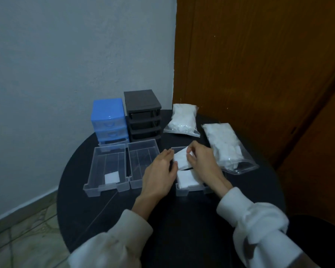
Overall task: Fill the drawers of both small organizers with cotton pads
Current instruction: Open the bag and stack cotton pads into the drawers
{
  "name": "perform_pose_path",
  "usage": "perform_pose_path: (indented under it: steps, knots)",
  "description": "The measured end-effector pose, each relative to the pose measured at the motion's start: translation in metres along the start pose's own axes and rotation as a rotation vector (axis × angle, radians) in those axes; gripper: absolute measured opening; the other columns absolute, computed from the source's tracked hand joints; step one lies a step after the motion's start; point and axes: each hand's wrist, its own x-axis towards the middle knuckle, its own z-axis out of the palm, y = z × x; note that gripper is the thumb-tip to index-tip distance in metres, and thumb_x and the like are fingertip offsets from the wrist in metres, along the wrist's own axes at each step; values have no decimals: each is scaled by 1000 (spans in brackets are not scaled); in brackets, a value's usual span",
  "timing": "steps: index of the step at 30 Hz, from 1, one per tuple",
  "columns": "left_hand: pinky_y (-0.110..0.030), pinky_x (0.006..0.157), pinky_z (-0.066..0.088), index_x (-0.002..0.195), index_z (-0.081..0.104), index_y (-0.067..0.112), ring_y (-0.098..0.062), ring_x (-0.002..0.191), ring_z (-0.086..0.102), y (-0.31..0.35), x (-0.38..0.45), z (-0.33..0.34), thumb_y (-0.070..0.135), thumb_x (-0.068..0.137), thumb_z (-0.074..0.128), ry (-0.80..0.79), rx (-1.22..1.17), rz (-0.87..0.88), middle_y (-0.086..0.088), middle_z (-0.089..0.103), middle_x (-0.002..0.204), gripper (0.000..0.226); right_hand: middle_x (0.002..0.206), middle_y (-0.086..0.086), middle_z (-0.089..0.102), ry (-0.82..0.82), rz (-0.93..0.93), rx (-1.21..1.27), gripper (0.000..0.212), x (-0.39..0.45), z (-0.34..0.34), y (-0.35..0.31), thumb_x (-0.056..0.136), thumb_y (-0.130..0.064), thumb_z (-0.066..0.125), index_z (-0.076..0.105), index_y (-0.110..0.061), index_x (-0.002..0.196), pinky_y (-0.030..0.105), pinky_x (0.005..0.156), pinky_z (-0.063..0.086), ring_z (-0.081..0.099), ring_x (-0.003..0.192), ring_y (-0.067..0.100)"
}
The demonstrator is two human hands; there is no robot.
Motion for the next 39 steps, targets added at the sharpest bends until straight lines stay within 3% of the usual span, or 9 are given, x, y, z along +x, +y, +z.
perform_pose_path:
  steps: [3, 7, 11, 14, 19, 25, 31, 36, 39]
  knots:
    - [-25, 110, 25, 144, 34, 20, -7, 139, 27, 0, 0, 0, 30, 99, 40, 4, -2, -2, 3, 32, 152, 46, 107, 6, 57, -18, -31, -104, 11, -4, 1, -3, 92, -14, 53, 58, -11, 101, 29, 81, 46, 56, 95, 19]
    - [-25, 110, 26, 144, 35, 20, -7, 139, 27, -1, 0, 1, 30, 99, 40, 8, -3, 0, 3, 33, 151, 46, 119, 7, 54, -34, -61, -232, 22, -10, 4, -5, 95, -18, 48, 65, -6, 103, 29, 86, 47, 55, 102, 18]
    - [-26, 109, 27, 144, 35, 21, -7, 138, 28, 0, 0, 1, 31, 99, 40, 14, 1, -2, 4, 32, 151, 46, 135, 7, 47, -7, -98, -237, 28, -17, -1, -6, 97, -17, 42, 64, -5, 110, 27, 96, 42, 46, 119, 17]
    - [-27, 109, 28, 144, 35, 21, -8, 138, 29, 0, 0, 1, 31, 99, 40, 18, -1, -2, 4, 32, 151, 46, 146, 5, 37, -20, -126, -210, 33, -23, -9, -7, 99, -16, 39, 52, -8, 128, 21, 105, 29, 36, 132, 14]
    - [-24, 109, 27, 144, 35, 20, -8, 138, 29, 0, -1, 1, 29, 99, 40, 19, -4, 8, 3, 33, 151, 46, 157, 0, 14, -247, -201, -236, 52, -34, -10, -8, 102, -29, 31, 18, -12, 149, 18, 111, 11, 12, 143, 8]
    - [-27, 109, 28, 144, 35, 20, -9, 138, 29, 0, -1, 2, 28, 100, 40, 19, -7, 7, 2, 33, 151, 45, 159, 0, -5, -500, -129, -336, 57, -29, -6, -7, 103, -37, 21, 2, -13, 151, 27, 113, 17, 0, 145, 9]
    - [-26, 107, 30, 143, 37, 19, -9, 137, 31, 0, -2, 3, 28, 99, 40, 35, -20, 10, 3, 35, 150, 45, 156, 1, -21, -689, -79, -405, 62, -20, -6, -11, 102, -38, 21, -12, -12, 148, 35, 117, 11, -12, 144, 11]
    - [-30, 110, 30, 141, 40, 16, -12, 137, 33, -1, 1, 4, 26, 98, 43, 27, -57, 8, 0, 38, 149, 44, 154, 1, -25, -737, -51, -392, 63, -15, -2, -11, 102, -37, 22, -15, -12, 147, 41, 116, 9, -16, 143, 13]
    - [-30, 109, 30, 139, 43, 14, -14, 136, 35, 0, 3, 3, 23, 97, 46, 26, -62, 13, -2, 41, 147, 43, 157, 2, -17, -678, -49, -334, 62, -14, -4, -11, 102, -35, 26, -5, -12, 150, 39, 116, 14, -5, 145, 17]
